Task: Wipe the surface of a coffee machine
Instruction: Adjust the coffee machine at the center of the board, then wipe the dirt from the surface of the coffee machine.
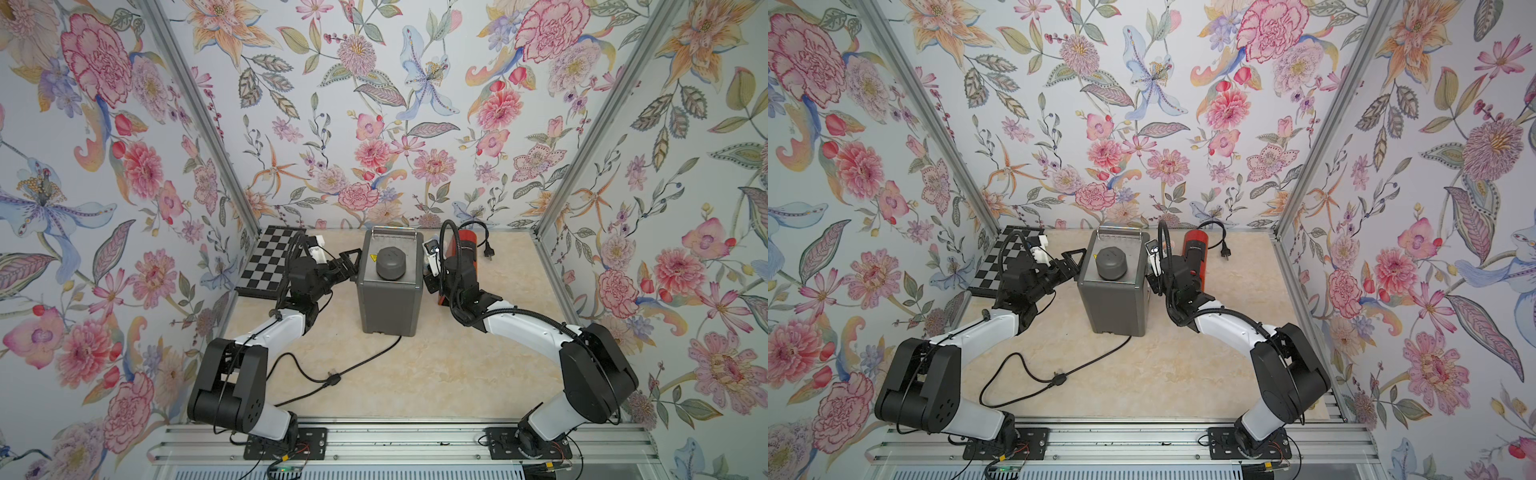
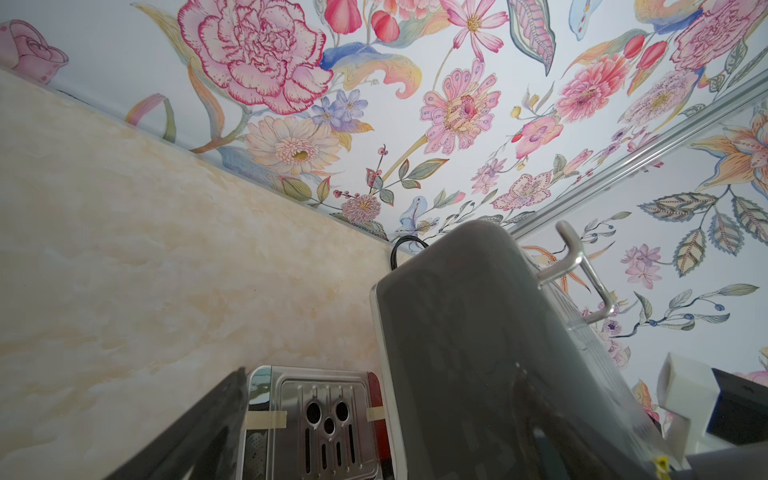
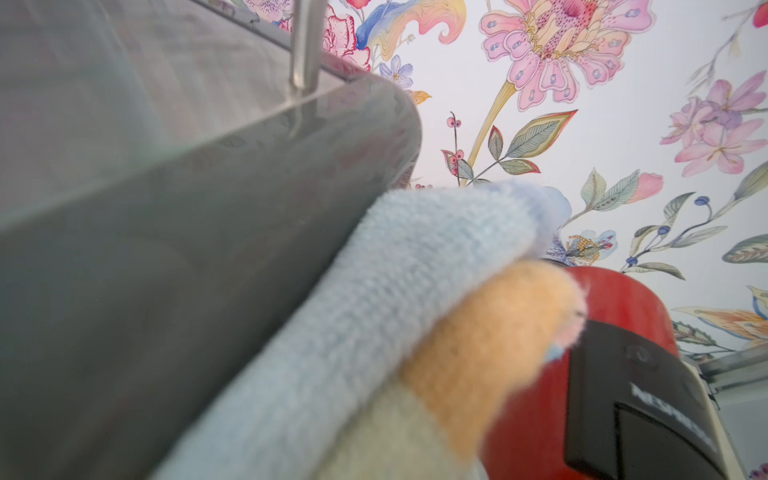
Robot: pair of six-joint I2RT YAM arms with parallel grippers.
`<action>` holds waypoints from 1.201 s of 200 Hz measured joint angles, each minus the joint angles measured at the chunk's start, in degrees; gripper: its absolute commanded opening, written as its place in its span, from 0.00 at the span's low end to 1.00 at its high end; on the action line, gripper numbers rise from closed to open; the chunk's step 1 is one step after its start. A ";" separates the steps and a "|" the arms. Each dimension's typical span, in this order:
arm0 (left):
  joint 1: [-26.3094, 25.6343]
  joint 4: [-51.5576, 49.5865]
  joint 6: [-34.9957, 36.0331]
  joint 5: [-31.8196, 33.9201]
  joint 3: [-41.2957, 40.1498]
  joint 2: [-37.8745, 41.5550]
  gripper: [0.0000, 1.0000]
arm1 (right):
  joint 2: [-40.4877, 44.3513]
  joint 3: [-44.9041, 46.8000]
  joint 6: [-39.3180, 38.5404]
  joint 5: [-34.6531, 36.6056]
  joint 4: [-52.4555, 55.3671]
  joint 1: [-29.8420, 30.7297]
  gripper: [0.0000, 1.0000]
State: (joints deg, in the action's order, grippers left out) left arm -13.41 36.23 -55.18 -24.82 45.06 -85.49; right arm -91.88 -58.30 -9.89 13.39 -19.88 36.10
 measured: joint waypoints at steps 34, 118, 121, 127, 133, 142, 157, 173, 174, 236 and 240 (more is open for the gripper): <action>0.00 0.07 -0.42 2.67 0.00 0.00 0.99 | -3.28 -3.30 0.07 -2.36 0.02 -1.11 0.00; -0.24 0.46 -0.42 4.66 0.00 0.00 0.99 | -5.16 -6.84 -0.39 -4.98 3.58 -2.93 0.00; -0.24 0.52 -0.39 4.52 0.00 0.00 0.99 | -4.85 -6.84 -0.46 -4.83 4.04 -2.93 0.00; -0.31 0.55 -0.39 4.28 0.00 0.00 0.99 | -4.35 -6.82 -0.81 -4.55 4.92 -2.93 0.00; -0.33 0.72 -0.37 4.04 0.00 0.02 0.99 | -3.67 -6.80 -1.14 -4.22 6.01 -2.93 0.00; -0.44 1.01 -0.35 3.48 0.00 0.07 0.99 | -1.95 -6.49 -1.79 -3.43 7.50 -2.78 0.00; -0.55 1.14 0.07 1.88 -0.07 0.48 0.99 | 2.21 -6.10 -2.71 -1.90 10.56 -2.03 0.00; -0.52 1.14 0.48 -0.59 -0.59 1.22 0.99 | 8.44 -5.25 -3.67 -0.83 12.28 -1.55 0.00; -0.52 1.14 0.50 -0.70 -0.61 1.25 0.99 | 9.07 -5.16 -3.74 -0.72 12.37 -1.53 0.00; 1.64 0.44 2.23 -7.96 -0.94 2.25 0.99 | 29.00 0.28 -2.93 0.68 17.59 3.13 0.00; 1.77 0.42 2.23 -8.00 -0.96 2.25 0.99 | 29.51 0.61 -2.71 0.76 18.10 4.22 0.00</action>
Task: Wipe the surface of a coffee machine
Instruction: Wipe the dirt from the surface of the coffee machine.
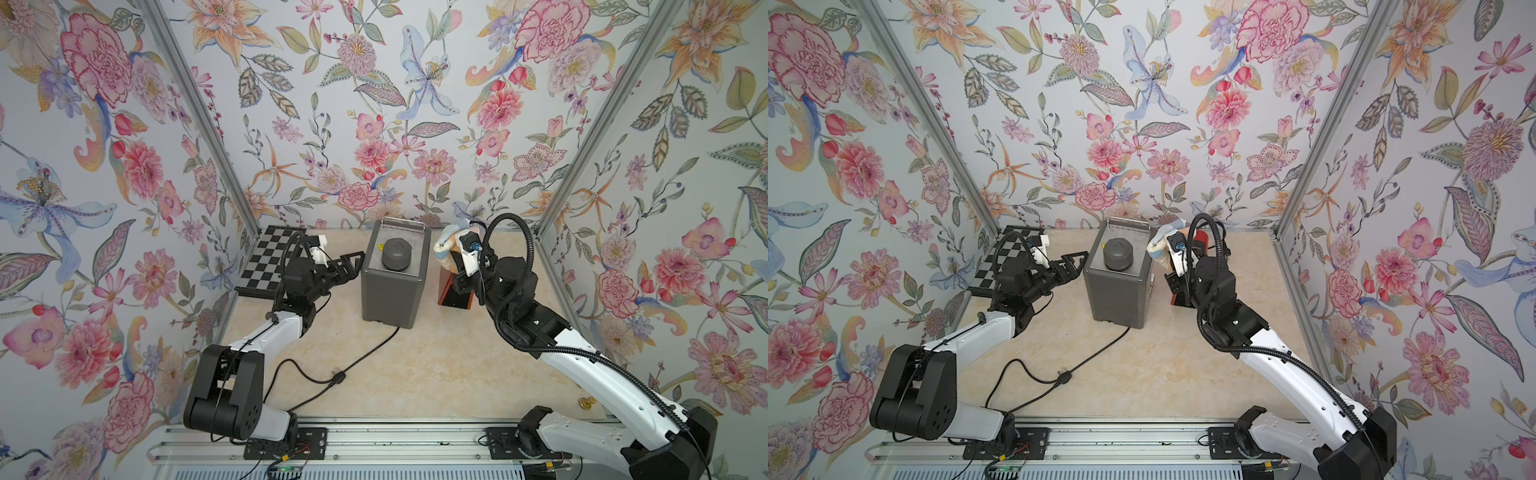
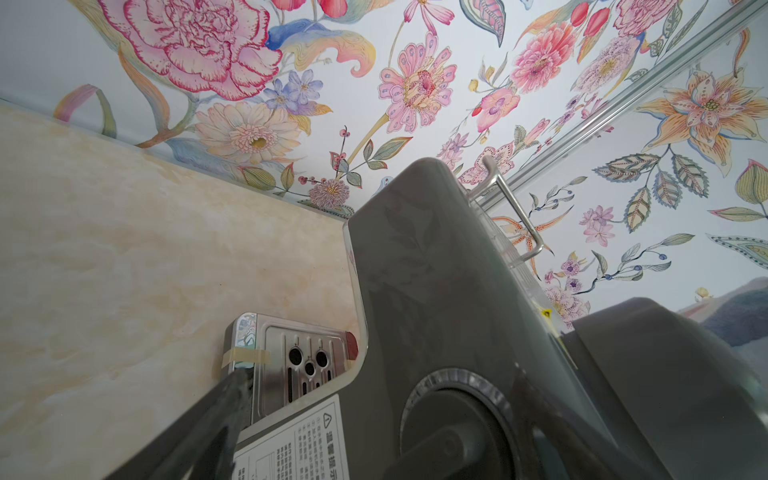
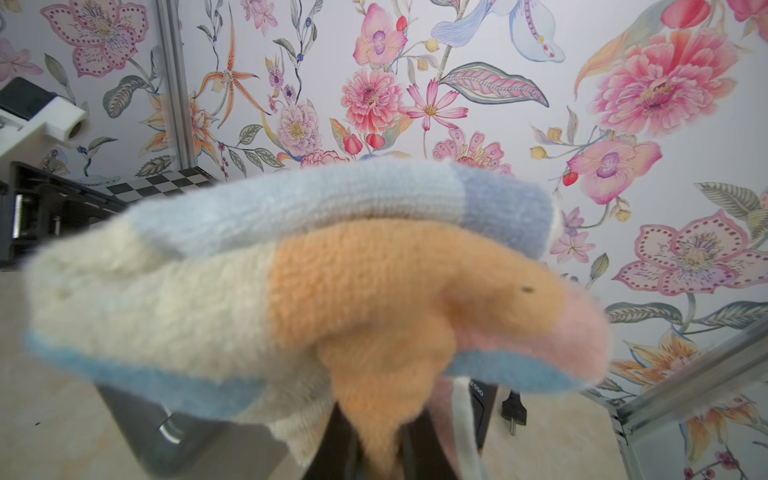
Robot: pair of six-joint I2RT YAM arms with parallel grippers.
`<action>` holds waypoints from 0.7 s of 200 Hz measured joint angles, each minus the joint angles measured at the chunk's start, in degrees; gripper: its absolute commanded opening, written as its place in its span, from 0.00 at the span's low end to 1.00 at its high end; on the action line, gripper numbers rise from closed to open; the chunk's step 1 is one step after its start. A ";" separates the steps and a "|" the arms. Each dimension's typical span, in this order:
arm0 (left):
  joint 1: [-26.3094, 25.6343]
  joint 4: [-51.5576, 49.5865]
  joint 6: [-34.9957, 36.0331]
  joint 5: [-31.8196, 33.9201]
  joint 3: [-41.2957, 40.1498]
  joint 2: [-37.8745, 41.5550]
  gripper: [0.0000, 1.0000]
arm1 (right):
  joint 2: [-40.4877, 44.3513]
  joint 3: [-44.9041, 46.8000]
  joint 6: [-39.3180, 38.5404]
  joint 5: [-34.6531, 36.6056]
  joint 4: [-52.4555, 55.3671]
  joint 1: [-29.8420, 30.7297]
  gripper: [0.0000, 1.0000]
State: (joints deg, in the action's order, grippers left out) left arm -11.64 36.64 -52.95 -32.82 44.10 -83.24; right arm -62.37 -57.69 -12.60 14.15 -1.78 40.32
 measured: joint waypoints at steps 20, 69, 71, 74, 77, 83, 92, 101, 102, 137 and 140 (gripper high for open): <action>0.17 0.04 -0.02 0.00 -0.55 0.22 0.99 | 0.74 1.29 1.53 1.70 2.14 6.69 0.00; 0.42 -0.20 -0.02 0.00 -1.86 1.75 0.99 | -5.40 1.88 7.67 3.45 3.32 18.78 0.00; 0.44 -0.24 0.00 0.00 -1.88 1.77 0.99 | -5.68 1.88 7.80 3.48 3.21 18.93 0.00; 0.46 -0.33 0.00 0.00 -1.92 1.86 0.99 | -6.69 1.88 8.26 3.50 2.84 19.32 0.00; 0.46 -0.33 0.00 -0.02 -1.99 1.90 0.99 | -7.43 1.86 8.52 3.65 2.60 19.65 0.00; 0.57 -0.33 -0.02 -0.04 -2.16 2.08 0.99 | -9.11 1.79 9.09 3.96 2.16 20.17 0.00; 0.87 -0.35 -0.02 -0.07 -2.56 2.34 0.99 | -11.98 1.44 9.79 4.61 1.70 20.90 0.00; 1.33 -0.35 -0.02 0.00 -3.23 2.75 0.99 | -14.69 0.98 10.51 5.51 1.01 21.42 0.00; 1.38 -0.33 -0.02 -0.02 -3.30 2.80 0.99 | -15.06 0.92 10.60 5.70 0.94 21.49 0.00; 2.21 -0.55 0.00 -1.62 -4.13 3.13 0.99 | -21.68 -1.68 12.20 11.76 -0.70 22.25 0.00; 2.27 -0.57 0.00 -1.77 -4.13 3.13 0.99 | -22.08 -2.08 12.26 12.35 -0.74 22.32 0.00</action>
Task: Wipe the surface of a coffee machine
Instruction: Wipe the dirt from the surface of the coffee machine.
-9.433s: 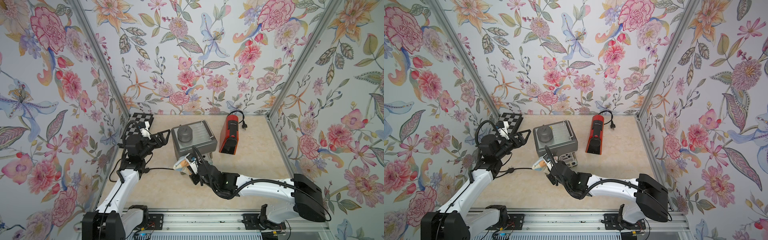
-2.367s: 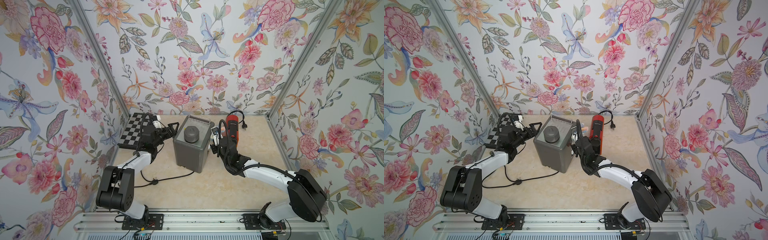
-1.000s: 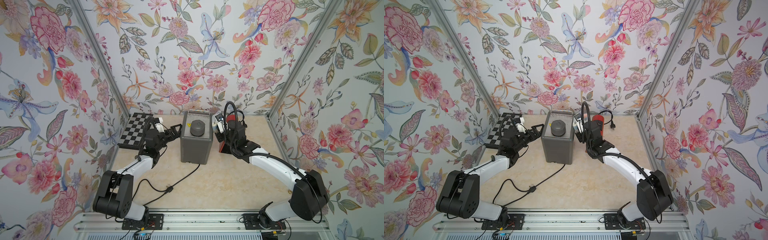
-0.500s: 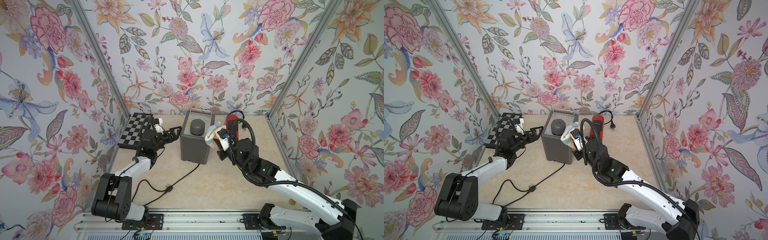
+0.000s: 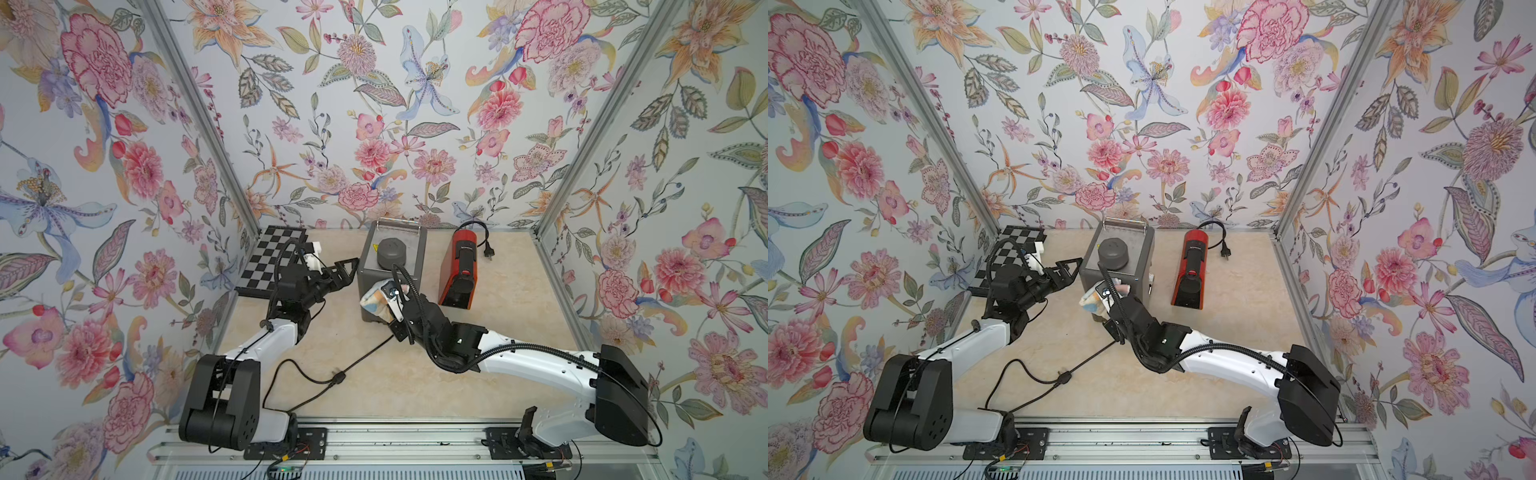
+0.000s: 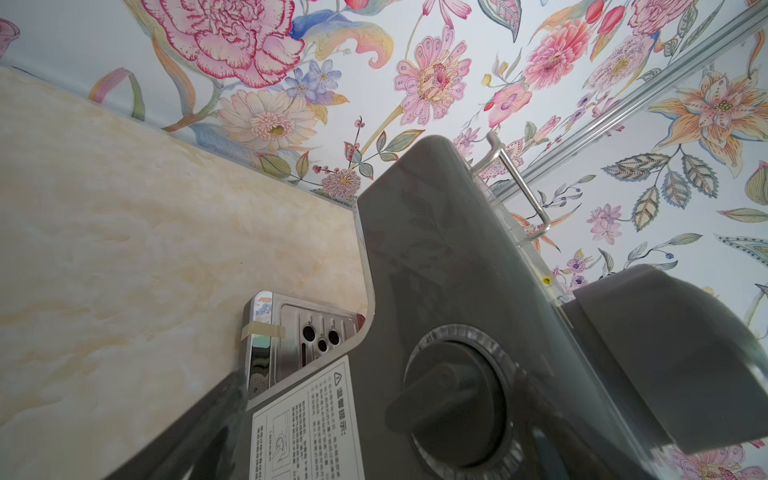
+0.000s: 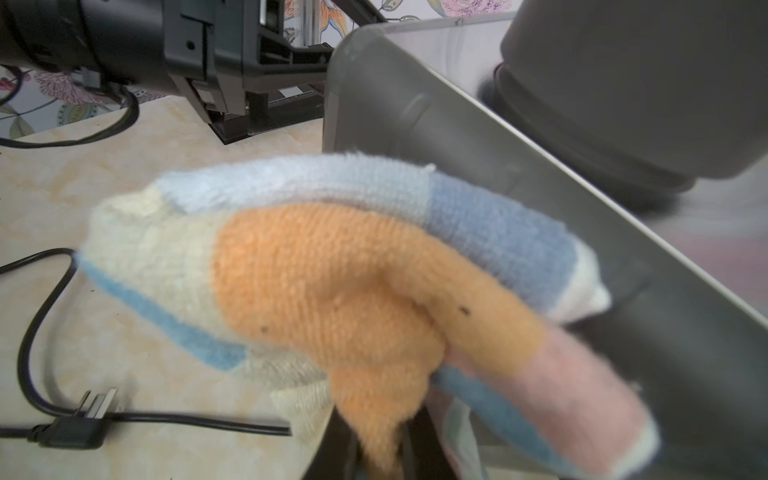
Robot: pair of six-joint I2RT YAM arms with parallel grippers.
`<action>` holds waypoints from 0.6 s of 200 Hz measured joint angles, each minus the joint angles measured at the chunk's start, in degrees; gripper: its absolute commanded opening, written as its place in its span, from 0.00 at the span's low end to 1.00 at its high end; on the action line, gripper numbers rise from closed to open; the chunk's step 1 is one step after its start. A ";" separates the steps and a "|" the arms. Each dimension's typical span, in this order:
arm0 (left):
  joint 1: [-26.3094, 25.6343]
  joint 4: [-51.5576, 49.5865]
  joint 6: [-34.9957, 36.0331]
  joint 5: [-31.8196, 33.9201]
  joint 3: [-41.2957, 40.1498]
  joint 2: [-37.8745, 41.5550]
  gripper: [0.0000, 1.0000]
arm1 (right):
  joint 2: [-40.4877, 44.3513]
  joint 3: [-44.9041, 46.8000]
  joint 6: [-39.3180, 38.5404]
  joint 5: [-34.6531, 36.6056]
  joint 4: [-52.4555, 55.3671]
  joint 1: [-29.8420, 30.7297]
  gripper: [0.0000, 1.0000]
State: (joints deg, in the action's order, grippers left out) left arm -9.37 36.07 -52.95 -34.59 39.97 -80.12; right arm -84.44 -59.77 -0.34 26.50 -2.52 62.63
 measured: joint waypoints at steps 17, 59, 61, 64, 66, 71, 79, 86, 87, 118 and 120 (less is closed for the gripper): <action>0.39 0.09 -0.02 -0.74 -0.28 0.00 0.99 | -1.68 -1.33 0.22 2.51 -0.85 0.46 0.00; 2.86 0.02 0.00 -2.56 -1.31 0.61 0.99 | -5.27 0.24 0.17 6.38 -6.47 1.16 0.00; 3.10 0.00 -0.02 -2.62 -1.40 0.74 0.99 | -5.33 0.70 0.11 6.49 -7.02 1.16 0.00; 3.41 0.00 0.00 -2.73 -1.49 0.90 0.99 | -5.35 1.36 0.13 6.58 -7.78 1.16 0.00; 3.58 0.00 -0.02 -2.75 -1.57 1.01 0.99 | -5.38 1.86 0.13 6.58 -8.26 1.16 0.00; 4.13 -0.04 0.00 -2.82 -1.68 1.29 0.99 | -5.42 3.50 0.00 6.86 -9.92 1.16 0.00; 4.90 -0.09 0.00 -3.04 -1.77 1.79 0.99 | -5.46 6.10 -0.24 7.26 -12.22 1.16 0.00; 5.46 -0.22 0.00 -3.21 -1.77 2.21 0.99 | -5.62 8.52 -0.63 7.72 -14.32 1.16 0.00; 5.57 -0.24 0.02 -3.21 -1.77 2.29 0.99 | -5.64 8.79 -0.68 7.76 -14.51 1.14 0.00; 6.86 -0.52 0.63 -4.13 -1.77 3.45 0.99 | -9.46 17.42 -3.87 10.01 -24.72 0.98 0.00; 6.86 -0.57 0.66 -4.17 -1.77 3.50 0.99 | -10.01 17.77 -4.15 10.10 -25.42 0.98 0.00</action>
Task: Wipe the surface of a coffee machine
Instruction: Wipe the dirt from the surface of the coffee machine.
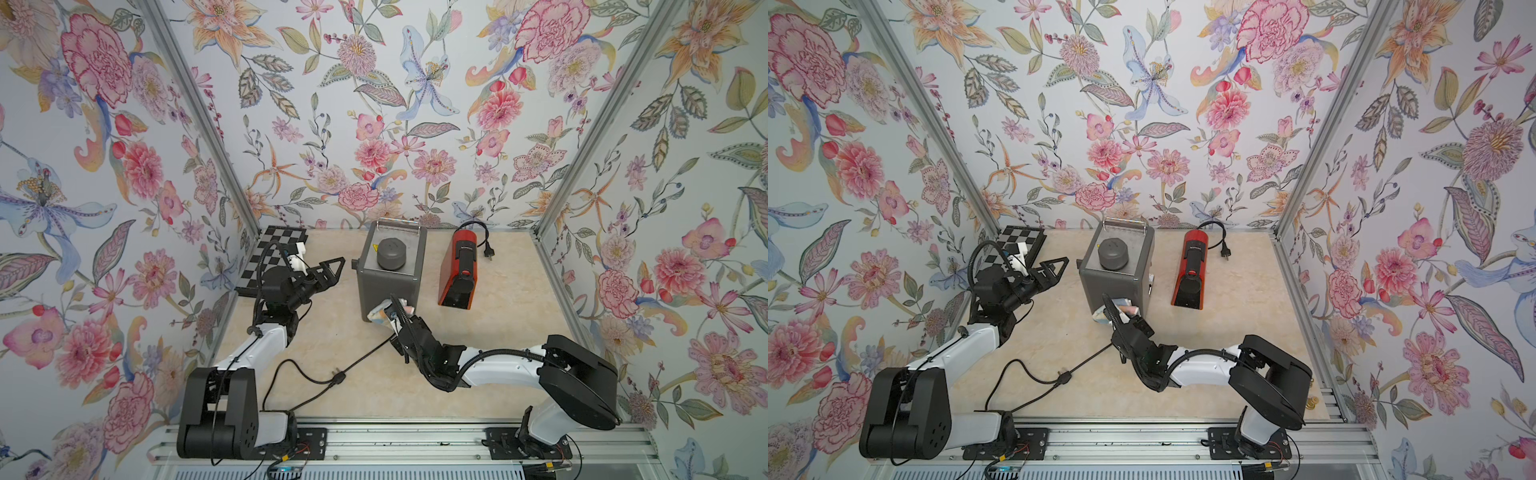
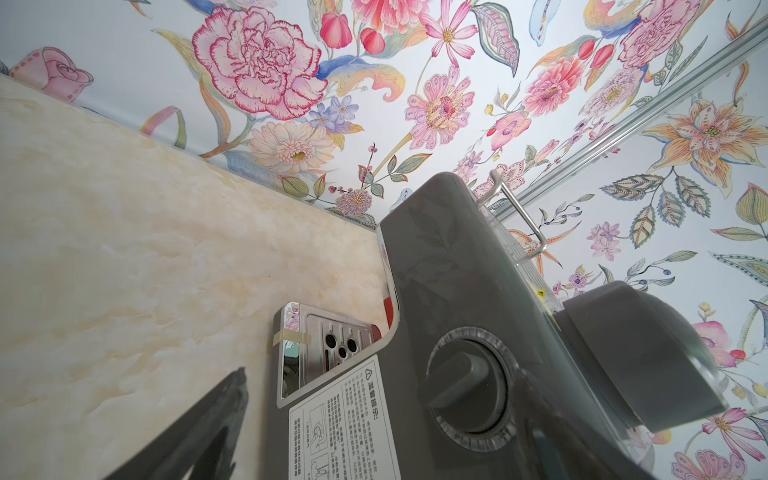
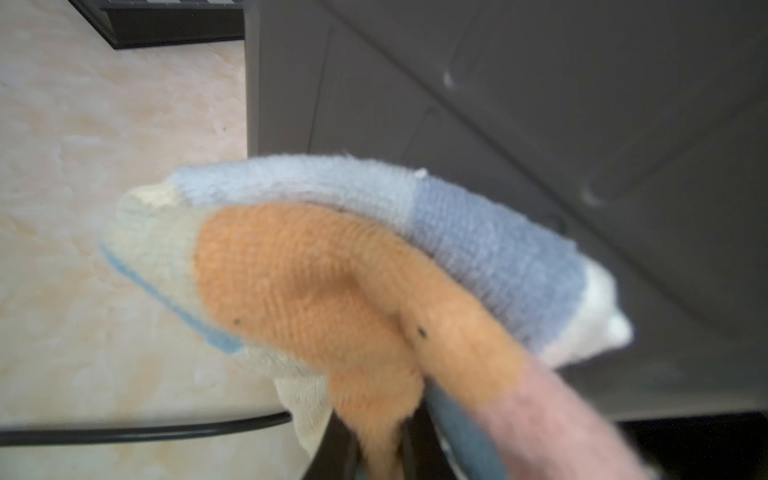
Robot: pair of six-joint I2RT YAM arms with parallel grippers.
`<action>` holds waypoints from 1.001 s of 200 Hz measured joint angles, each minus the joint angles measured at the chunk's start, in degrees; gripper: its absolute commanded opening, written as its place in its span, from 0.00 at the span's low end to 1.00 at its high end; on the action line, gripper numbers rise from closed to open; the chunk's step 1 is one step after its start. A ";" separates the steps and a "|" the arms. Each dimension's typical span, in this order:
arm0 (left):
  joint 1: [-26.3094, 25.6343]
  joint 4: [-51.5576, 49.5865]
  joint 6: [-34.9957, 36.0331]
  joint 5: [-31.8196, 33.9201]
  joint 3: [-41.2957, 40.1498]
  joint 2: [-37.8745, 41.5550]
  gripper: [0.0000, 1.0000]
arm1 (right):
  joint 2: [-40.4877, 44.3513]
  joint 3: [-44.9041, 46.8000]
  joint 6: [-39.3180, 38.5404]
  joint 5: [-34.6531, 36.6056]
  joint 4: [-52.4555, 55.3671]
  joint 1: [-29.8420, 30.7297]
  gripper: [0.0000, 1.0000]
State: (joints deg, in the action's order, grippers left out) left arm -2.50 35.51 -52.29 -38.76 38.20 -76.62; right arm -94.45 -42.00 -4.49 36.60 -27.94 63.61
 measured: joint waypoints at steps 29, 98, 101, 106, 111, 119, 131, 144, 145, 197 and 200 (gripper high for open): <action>0.26 -1.66 0.66 -0.26 0.00 0.42 0.99 | -4.42 1.42 -3.87 1.25 -6.25 0.02 0.00; 1.95 -5.88 2.21 -0.76 -0.04 5.01 0.99 | -8.41 0.04 -7.43 1.38 -8.33 0.09 0.00; 2.08 -5.99 2.29 -0.85 -0.04 5.16 0.99 | -8.37 0.00 -7.65 1.38 -8.28 0.09 0.00; 2.23 -6.34 2.40 -1.03 -0.04 5.40 0.99 | -8.31 -0.09 -7.87 1.38 -8.07 0.11 0.00; 2.40 -6.56 2.47 -1.16 -0.04 5.68 0.99 | -8.13 -0.24 -8.31 1.40 -7.61 0.13 0.00; 2.58 -7.06 2.62 -1.25 -0.04 6.08 0.99 | -7.78 -0.70 -8.92 1.40 -6.62 0.13 0.00; 2.89 -7.74 2.93 -1.40 -0.04 6.75 0.99 | -6.73 -1.36 -10.23 1.38 -5.31 0.17 0.00; 3.02 -8.37 3.26 -1.40 -0.04 7.39 0.99 | -4.90 -2.25 -11.58 1.38 -4.04 0.24 0.00; 3.04 -8.44 3.30 -1.42 -0.04 7.45 0.99 | -4.66 -2.36 -11.69 1.38 -3.93 0.26 0.00; 3.37 -8.96 3.67 -1.57 -0.04 8.41 0.99 | 9.11 -6.03 -16.13 1.88 -1.05 0.72 0.00; 3.37 -8.98 3.67 -1.57 -0.04 8.44 0.99 | 9.99 -6.21 -16.26 1.95 -0.90 0.72 0.00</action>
State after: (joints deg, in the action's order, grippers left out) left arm 0.86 26.52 -48.62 -40.34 38.15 -68.18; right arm -84.47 -48.21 -20.75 38.54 -28.84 64.34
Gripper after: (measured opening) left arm 0.989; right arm 0.126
